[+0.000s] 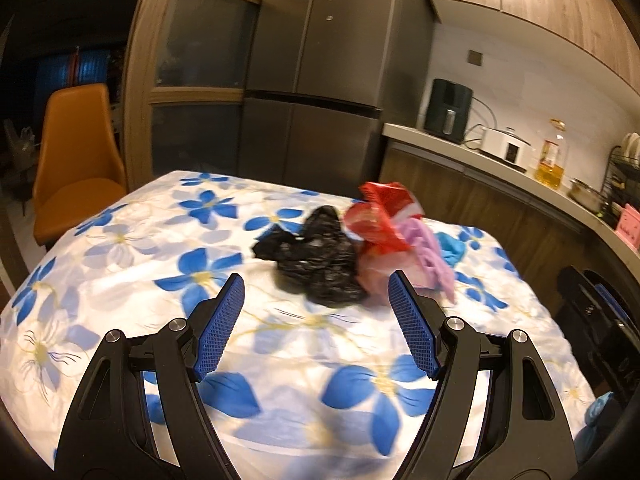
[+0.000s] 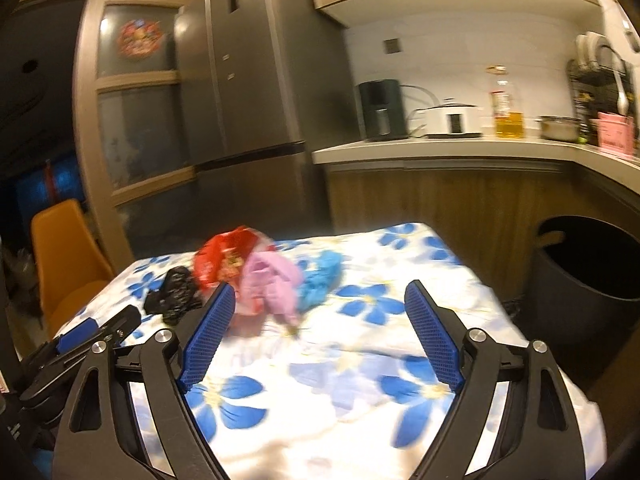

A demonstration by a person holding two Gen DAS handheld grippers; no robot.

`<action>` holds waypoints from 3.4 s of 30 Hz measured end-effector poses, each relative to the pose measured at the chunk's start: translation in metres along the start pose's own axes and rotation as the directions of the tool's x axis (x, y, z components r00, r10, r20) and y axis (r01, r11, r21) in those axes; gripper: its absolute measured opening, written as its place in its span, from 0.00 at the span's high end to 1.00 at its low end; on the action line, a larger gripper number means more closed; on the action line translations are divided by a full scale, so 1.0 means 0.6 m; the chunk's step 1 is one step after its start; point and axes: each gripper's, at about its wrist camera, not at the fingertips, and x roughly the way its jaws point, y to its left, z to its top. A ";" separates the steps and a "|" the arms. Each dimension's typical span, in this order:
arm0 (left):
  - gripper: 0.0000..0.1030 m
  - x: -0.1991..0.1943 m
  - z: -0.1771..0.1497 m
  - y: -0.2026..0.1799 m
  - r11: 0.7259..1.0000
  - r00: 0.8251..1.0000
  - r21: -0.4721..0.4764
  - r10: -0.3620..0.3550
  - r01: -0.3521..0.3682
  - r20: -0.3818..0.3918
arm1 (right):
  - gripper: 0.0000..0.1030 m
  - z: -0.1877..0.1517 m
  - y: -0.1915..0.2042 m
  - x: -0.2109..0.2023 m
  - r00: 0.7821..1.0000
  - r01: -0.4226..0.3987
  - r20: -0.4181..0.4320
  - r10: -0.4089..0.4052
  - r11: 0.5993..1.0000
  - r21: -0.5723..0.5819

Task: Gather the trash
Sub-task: 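Move both open tools back over the trash on the table, then grasp the red-and-white snack bag with the right tool while the left tool grasps the black bag, then carry the black bag and snack bag over the bin and open both tools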

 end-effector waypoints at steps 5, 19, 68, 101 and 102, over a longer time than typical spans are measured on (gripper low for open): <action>0.29 0.010 0.007 0.028 0.999 0.999 -0.009 0.039 -0.039 0.010 | 0.22 -0.002 0.047 0.059 0.997 -0.063 -0.035 0.062 0.998 -0.030; 0.29 0.038 0.028 0.090 0.995 0.996 -0.052 0.090 -0.089 0.018 | 0.36 -0.010 0.118 0.174 0.987 -0.120 -0.119 0.107 0.986 -0.115; 0.94 0.197 0.027 -0.004 0.999 0.984 0.024 -0.025 0.029 -0.178 | 0.90 0.041 -0.044 -0.037 0.990 -0.105 0.100 0.099 0.993 0.062; 0.94 -0.028 0.040 -0.315 0.898 0.920 0.206 -0.390 0.389 -0.038 | 0.91 0.066 -0.217 -0.194 0.965 0.104 0.229 -0.131 0.986 0.127; 0.94 -0.030 0.041 -0.333 0.889 0.914 0.215 -0.405 0.403 -0.039 | 0.91 0.069 -0.225 -0.197 0.962 0.114 0.234 -0.142 0.985 0.130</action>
